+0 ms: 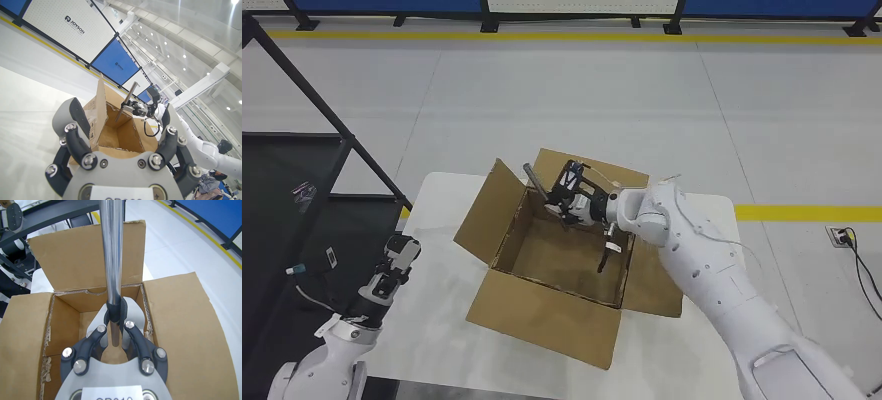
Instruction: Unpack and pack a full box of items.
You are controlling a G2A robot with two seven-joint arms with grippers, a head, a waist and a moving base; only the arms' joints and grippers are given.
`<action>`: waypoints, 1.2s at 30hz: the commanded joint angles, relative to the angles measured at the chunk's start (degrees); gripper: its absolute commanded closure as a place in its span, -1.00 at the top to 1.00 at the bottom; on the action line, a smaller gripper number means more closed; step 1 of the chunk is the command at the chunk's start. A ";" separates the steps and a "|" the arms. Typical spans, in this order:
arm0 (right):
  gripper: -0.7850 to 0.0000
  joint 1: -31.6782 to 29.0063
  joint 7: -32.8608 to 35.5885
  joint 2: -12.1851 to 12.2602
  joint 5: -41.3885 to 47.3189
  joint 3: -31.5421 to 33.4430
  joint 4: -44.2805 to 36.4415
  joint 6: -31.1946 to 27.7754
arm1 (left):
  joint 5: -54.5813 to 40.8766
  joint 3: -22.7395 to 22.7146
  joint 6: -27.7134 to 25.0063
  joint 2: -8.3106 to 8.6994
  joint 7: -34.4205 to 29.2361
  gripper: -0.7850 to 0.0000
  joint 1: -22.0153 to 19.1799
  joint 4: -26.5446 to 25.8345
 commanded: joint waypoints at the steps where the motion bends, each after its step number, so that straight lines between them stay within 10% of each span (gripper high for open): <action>1: -1.00 -7.28 6.04 2.62 -0.54 5.99 -14.54 2.98 | 0.03 0.23 0.12 0.01 -0.04 1.00 -0.26 0.21; 6: -1.00 -24.28 20.13 6.55 -1.27 19.19 -42.50 13.69 | 0.40 1.05 0.38 0.03 -0.45 1.00 -0.88 0.41; 14: -1.00 -37.64 32.22 8.86 -4.39 34.24 -61.84 27.38 | 0.82 2.95 0.39 0.06 -1.59 1.00 -2.15 0.35; 23: -1.00 -41.14 43.98 10.02 -4.03 45.82 -63.36 39.84 | 1.77 4.39 0.45 0.11 -2.14 1.00 -2.97 0.40; 36: -1.00 -40.60 46.07 10.19 1.80 46.37 -58.40 39.81 | 18.82 2.65 5.65 0.00 9.98 1.00 -3.33 0.27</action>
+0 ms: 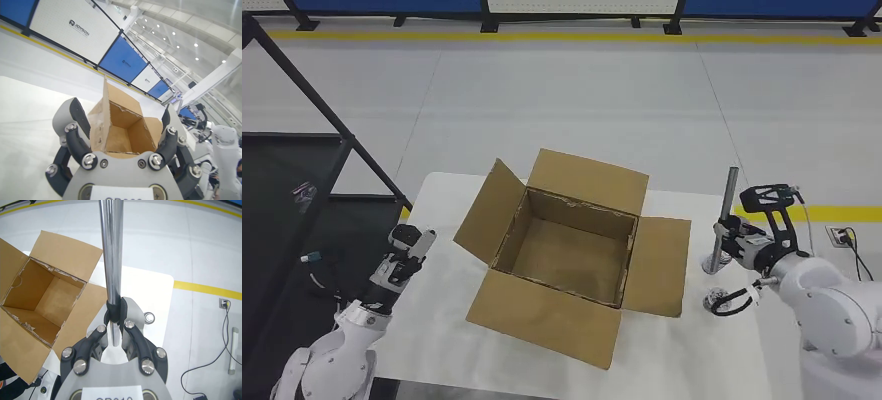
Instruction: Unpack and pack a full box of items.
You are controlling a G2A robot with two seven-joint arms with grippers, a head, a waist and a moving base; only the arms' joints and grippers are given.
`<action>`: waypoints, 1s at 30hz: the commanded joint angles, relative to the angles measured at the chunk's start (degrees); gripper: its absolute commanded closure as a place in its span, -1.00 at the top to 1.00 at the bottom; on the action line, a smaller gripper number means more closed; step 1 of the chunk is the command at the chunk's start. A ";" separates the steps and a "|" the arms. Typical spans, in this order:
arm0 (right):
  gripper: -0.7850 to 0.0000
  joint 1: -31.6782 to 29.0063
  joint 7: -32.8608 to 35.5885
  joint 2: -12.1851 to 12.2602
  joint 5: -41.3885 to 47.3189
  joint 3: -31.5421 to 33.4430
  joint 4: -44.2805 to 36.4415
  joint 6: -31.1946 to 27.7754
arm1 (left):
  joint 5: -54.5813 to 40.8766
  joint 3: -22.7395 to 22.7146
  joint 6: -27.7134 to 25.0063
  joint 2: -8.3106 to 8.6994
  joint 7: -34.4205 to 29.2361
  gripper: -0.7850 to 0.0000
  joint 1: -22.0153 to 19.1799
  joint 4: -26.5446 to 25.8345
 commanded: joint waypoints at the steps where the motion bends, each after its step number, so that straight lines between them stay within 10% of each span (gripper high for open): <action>1: -1.00 1.32 3.80 0.22 4.97 1.12 2.91 -0.45 | 3.54 -0.04 0.93 -0.09 3.08 1.00 0.15 0.41; 10: -1.00 3.77 20.31 1.72 16.10 2.72 13.29 -0.90 | 3.80 -0.46 1.64 -0.08 3.21 1.00 -0.32 2.00; 30: -1.00 3.62 8.41 2.00 2.89 -11.29 26.94 7.60 | 3.76 1.12 1.44 -0.23 3.18 1.00 -1.31 1.39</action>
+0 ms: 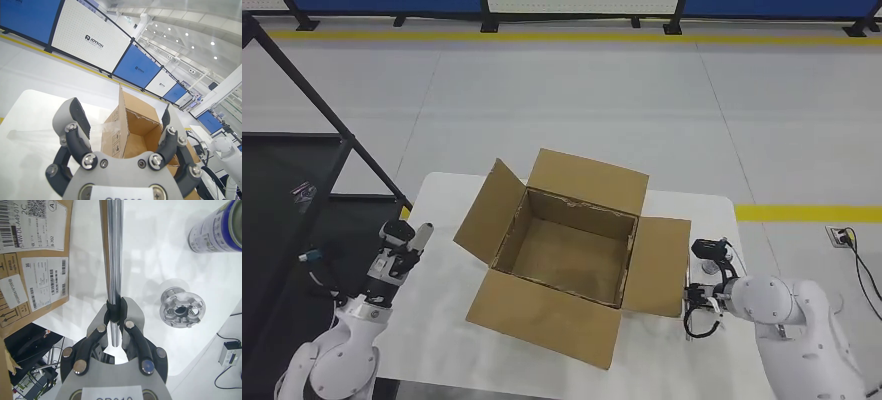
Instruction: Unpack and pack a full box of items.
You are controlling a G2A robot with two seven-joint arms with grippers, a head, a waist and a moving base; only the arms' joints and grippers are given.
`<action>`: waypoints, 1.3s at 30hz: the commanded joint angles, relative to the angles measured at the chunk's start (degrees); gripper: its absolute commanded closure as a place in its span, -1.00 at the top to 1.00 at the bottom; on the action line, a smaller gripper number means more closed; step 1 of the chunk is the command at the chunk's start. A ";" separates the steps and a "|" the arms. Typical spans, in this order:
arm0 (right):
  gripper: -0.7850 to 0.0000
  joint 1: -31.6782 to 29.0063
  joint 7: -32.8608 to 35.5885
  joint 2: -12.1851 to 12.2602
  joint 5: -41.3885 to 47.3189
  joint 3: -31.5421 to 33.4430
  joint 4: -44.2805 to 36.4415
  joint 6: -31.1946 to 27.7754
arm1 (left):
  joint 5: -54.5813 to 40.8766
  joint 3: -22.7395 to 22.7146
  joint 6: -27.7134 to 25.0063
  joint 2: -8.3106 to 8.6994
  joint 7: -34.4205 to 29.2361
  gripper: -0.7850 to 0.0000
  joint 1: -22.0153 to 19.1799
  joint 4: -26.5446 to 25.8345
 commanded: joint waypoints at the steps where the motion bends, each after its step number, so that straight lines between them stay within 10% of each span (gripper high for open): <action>1: -1.00 0.58 -1.35 -0.09 -0.55 -1.04 1.36 0.83 | -0.23 -0.03 0.00 -0.01 0.02 1.00 0.11 0.03; 17: -0.98 5.90 -3.72 0.17 -0.98 -4.14 12.85 0.74 | -1.46 -1.14 -0.21 0.06 -0.54 1.00 0.74 0.05; 22: -0.25 6.45 -4.06 0.27 -1.15 -4.79 13.87 1.16 | -1.37 -1.24 -0.21 0.07 -0.60 1.00 0.79 0.04; 39: -0.10 4.05 -6.24 1.21 -0.64 -3.22 8.03 2.53 | -0.49 -0.68 -0.18 -0.01 -0.14 1.00 0.95 0.21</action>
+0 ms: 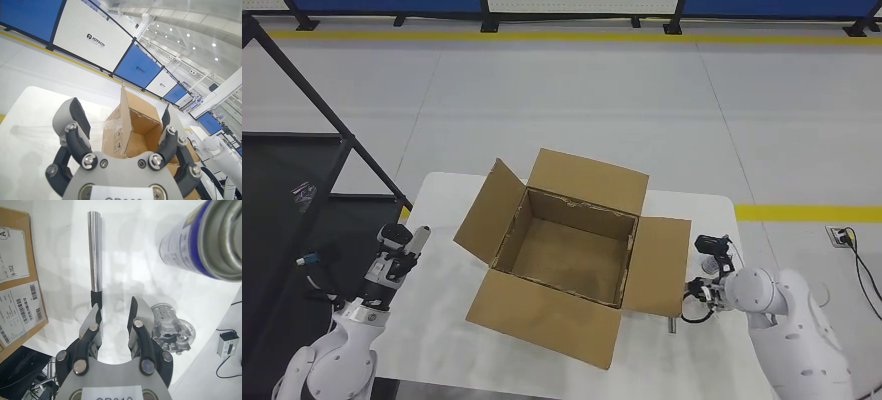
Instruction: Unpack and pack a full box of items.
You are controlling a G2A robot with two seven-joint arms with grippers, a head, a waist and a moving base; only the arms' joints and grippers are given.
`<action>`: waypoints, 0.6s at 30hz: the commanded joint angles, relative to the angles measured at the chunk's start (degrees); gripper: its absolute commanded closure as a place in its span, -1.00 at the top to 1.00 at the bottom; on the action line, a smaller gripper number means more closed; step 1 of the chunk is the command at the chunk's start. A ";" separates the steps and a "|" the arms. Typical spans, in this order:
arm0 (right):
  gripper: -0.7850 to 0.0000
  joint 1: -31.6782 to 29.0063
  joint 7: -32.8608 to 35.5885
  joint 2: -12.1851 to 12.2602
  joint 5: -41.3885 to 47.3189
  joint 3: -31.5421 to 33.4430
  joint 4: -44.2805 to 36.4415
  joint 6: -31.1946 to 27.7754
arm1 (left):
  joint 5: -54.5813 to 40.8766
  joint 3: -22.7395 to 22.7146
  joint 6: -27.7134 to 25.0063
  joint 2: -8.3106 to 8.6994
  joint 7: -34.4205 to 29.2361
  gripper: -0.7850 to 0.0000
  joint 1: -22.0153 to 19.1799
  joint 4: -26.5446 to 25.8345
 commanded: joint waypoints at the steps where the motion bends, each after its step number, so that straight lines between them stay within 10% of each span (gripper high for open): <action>1: -0.11 -0.76 -0.20 0.13 1.08 0.61 -1.97 -0.41 | 0.02 0.03 0.02 -0.01 0.03 1.00 -0.01 -0.01; 16: 0.29 -9.15 -10.64 1.15 15.59 11.56 -15.94 -2.15 | 1.22 0.15 0.37 -0.06 0.96 1.00 -0.19 0.52; 18: 0.71 -9.72 -11.54 1.16 19.50 12.35 -16.39 -4.64 | 1.19 0.16 0.38 -0.07 0.98 1.00 -0.19 0.50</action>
